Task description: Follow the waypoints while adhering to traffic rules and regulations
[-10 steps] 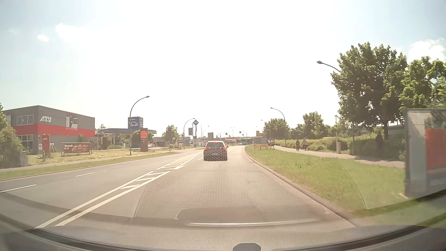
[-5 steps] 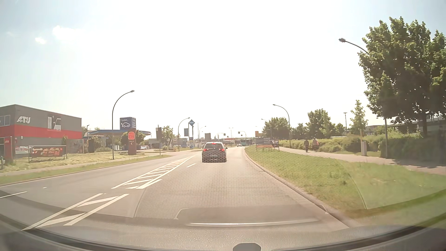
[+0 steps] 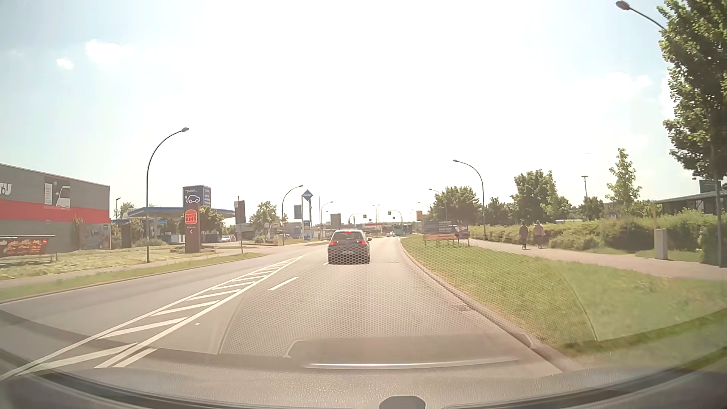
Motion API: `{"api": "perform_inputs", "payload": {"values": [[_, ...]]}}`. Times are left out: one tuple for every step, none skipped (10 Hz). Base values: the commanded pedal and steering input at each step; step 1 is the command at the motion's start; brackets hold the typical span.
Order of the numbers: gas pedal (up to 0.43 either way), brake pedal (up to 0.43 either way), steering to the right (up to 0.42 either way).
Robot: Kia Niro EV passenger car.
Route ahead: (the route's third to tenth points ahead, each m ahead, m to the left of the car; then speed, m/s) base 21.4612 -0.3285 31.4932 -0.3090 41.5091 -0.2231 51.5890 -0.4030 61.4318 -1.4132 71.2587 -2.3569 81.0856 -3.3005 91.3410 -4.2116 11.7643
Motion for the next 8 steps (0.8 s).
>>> {"api": "perform_inputs", "payload": {"values": [[0.079,0.000,0.001],[0.079,0.000,0.001],[0.079,0.000,0.003],[0.039,0.000,0.004],[0.039,0.000,0.004],[0.028,0.000,0.004],[0.000,0.000,0.004],[0.000,0.000,0.005]]}}
